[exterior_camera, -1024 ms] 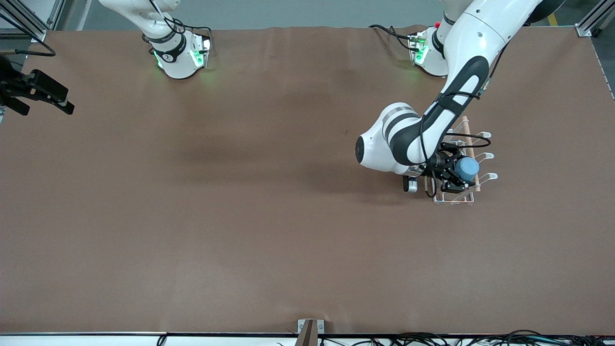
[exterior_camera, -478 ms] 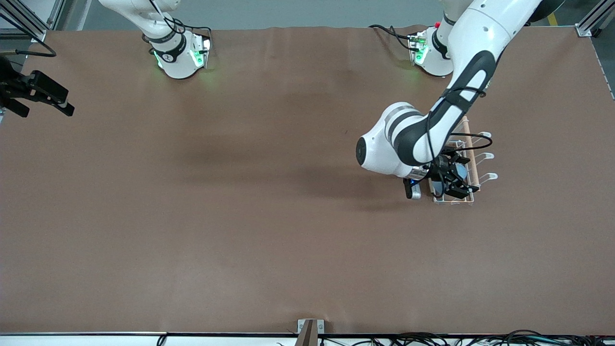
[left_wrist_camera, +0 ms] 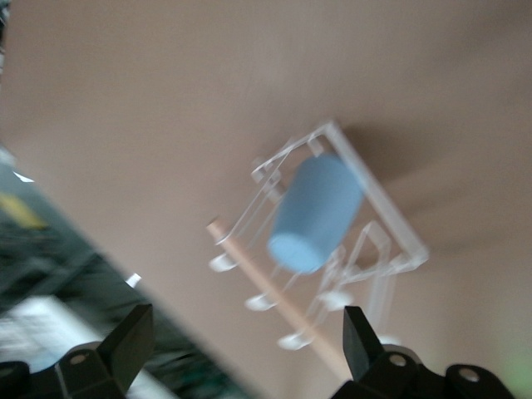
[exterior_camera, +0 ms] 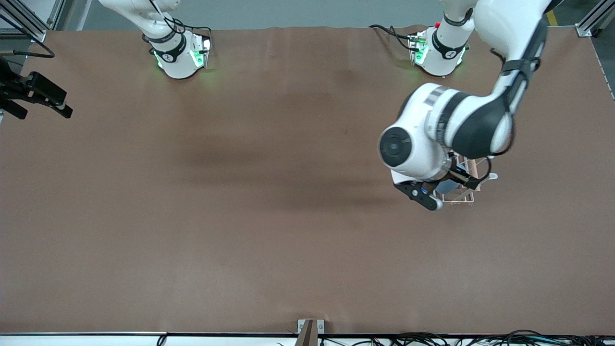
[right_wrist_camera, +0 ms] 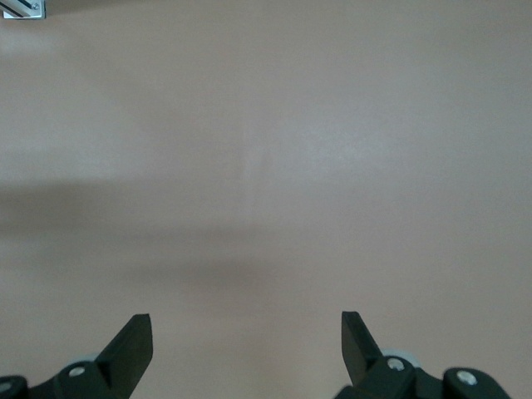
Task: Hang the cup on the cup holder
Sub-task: 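Open the left gripper and lift it away from the rack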
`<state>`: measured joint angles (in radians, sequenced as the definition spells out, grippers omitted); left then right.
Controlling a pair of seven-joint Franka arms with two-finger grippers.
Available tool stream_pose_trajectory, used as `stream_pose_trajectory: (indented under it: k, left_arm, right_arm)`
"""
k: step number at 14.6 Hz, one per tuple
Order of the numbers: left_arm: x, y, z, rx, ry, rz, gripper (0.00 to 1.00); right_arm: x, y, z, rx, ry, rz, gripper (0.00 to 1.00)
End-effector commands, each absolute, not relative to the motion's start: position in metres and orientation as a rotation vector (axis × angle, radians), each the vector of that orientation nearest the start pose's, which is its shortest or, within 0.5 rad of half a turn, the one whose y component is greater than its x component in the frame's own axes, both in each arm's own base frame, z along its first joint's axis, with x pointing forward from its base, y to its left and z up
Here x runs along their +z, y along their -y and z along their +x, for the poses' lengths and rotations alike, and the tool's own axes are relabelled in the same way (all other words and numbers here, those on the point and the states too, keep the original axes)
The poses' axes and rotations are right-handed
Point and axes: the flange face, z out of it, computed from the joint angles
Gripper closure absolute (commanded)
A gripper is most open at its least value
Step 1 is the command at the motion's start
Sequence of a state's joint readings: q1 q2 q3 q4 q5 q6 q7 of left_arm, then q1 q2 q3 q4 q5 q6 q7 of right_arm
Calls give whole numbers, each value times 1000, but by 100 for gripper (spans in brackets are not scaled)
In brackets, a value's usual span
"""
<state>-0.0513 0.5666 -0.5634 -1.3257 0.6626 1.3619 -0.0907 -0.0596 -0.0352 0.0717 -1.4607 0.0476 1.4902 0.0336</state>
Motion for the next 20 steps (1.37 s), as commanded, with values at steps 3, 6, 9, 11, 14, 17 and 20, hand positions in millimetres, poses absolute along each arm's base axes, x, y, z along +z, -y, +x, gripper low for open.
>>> stream_pose_trajectory:
  k: [3,6,9,11,14,17,20]
  left_arm:
    - [482,216,627,207,-235,-2861,0]
    - [540,183,618,141,-110,-2955,0]
    - [597,141,606,-3,25,-3014,0]
    - [621,114,577,-2,31,-3029,0]
    - [636,84,543,21,121,-3099,0]
    - [634,83,506,13,119,-3094,0]
    - [637,83,487,11,24,-3101,0]
  right_arm:
    - [687,-12,530,-102,-54,-3097,0]
    - [687,-11,530,-100,-56,-3096,0]
    - [686,-11,530,-95,-56,-3096,0]
    - [686,-10,531,-98,-61,-3095,0]
    - [686,-11,531,-98,-59,-3095,0]
    - [685,-10,531,-93,-59,-3096,0]
    - [684,-10,531,-91,-61,-3096,0]
